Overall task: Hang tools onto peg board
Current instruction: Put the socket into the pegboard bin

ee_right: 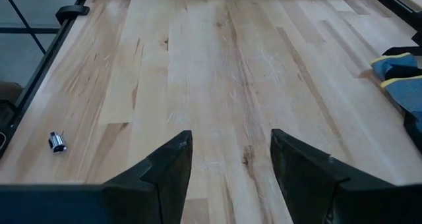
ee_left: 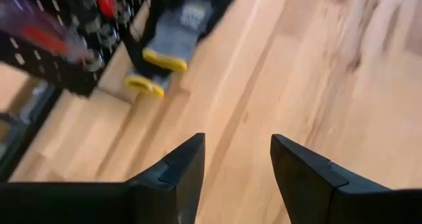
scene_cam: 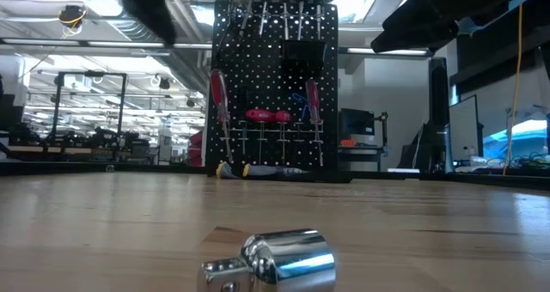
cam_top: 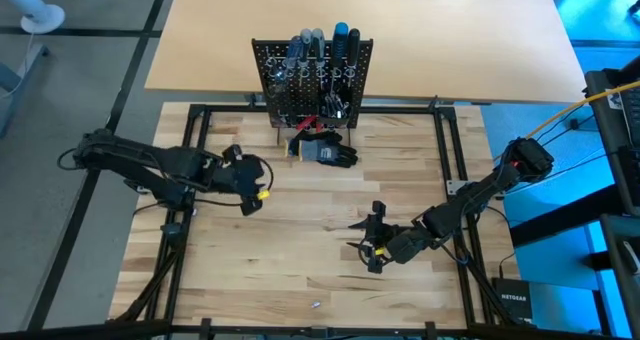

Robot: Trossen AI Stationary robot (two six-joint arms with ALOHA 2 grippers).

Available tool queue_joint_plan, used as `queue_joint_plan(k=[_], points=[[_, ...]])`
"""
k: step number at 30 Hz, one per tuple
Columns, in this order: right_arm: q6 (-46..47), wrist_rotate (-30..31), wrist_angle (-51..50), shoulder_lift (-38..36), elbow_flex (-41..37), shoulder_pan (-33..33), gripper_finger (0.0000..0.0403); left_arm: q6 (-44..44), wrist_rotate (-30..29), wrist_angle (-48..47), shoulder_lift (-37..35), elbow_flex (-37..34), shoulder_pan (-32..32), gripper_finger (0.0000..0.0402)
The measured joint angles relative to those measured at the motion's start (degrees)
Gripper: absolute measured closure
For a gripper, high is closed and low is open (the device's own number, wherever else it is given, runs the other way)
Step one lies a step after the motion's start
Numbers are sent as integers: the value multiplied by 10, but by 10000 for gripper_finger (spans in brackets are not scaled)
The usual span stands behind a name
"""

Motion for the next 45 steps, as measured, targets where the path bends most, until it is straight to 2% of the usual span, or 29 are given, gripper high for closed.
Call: queue_joint_plan(k=[4, 9, 11, 19, 26, 30, 41, 45], points=[[1, 0, 1, 0, 0, 0, 200, -38, 31, -21, 10, -34, 14, 217], [1, 0, 10, 0, 0, 0, 200, -94, 164, -58, 33, -51, 33, 173], [-2, 1, 12, 0, 0, 0, 200, -119, 196, -87, 49, -51, 34, 162], [-3, 0, 11, 0, 0, 0, 200, -114, 262, -213, 181, -51, 14, 155], [-3, 0, 9, 0, 0, 0, 200, -32, 301, -295, 293, -79, 0, 155], [-4, 0, 9, 0, 0, 0, 200, 16, 341, -287, 324, -123, 0, 155], [-4, 0, 9, 0, 0, 0, 200, 64, 346, -222, 356, -203, 2, 155], [-4, 0, 9, 0, 0, 0, 200, 80, 346, -199, 367, -208, 2, 158]])
